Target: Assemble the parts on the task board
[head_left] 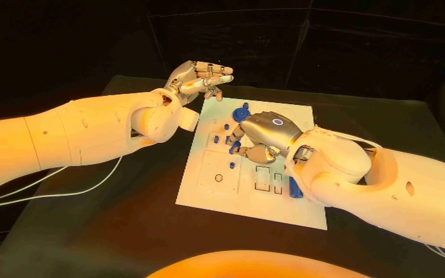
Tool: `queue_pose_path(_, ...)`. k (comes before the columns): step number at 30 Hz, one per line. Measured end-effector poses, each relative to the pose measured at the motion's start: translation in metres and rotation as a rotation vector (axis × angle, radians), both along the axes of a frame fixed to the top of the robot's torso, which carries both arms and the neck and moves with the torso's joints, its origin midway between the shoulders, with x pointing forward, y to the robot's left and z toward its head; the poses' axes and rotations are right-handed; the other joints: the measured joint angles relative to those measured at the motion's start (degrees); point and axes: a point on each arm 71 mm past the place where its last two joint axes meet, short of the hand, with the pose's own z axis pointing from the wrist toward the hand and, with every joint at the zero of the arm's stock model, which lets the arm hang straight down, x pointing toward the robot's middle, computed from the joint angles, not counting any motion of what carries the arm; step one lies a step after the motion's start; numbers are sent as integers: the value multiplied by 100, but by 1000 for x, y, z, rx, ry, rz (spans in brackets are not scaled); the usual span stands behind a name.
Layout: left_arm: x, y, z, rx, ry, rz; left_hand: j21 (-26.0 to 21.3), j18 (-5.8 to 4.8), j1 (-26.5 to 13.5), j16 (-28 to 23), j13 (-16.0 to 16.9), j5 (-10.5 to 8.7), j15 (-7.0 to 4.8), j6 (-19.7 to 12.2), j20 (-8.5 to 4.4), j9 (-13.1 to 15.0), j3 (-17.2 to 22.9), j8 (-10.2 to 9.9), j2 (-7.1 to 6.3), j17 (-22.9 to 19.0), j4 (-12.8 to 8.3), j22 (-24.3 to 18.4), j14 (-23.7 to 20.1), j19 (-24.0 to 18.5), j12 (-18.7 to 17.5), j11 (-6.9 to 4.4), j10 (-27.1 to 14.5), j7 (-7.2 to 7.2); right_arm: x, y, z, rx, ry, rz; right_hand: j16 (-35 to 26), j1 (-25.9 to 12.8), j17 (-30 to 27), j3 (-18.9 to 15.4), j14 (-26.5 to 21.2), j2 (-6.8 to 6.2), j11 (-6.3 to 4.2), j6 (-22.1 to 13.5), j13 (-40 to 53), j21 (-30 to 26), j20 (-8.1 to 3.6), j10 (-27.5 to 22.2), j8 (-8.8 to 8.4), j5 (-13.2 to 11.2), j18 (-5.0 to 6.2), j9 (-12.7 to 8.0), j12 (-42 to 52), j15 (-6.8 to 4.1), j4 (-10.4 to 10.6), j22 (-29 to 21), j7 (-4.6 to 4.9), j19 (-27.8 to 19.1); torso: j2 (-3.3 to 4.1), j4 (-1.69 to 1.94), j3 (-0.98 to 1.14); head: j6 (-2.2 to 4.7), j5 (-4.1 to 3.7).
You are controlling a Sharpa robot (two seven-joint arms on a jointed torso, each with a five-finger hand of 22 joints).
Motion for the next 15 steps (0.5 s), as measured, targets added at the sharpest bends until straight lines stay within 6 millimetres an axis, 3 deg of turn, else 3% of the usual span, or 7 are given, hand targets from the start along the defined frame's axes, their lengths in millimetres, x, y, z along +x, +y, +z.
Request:
queue_pose_path(7, 1, -1, 0, 0, -1, -1, 0, 0, 0, 0, 0, 0, 0, 0, 0, 0, 0, 0, 0, 0, 0, 0, 0, 0, 0, 0, 0, 0, -3, 15, -22, -8, 44, 36, 24, 17, -6, 74, 0, -32, 21, 0, 3, 0, 0, 21, 0, 1, 1, 0, -11, 0, 3, 7, 0, 0, 0, -3, 4, -41, 92)
queue_pose_path(15, 2, -4, 0, 0, -2, -4, 0, 0, 0, 0, 0, 0, 0, 0, 0, 0, 0, 0, 0, 1, 0, 0, 0, 0, 0, 0, 0, 0, -6, 26, -38, -20, 73, 74, 24, -8, -7, 104, 0, -68, 21, 0, 2, 0, 0, 21, 0, 29, 1, 0, -13, 0, 8, 6, 0, 0, 0, -10, 8, -58, 120)
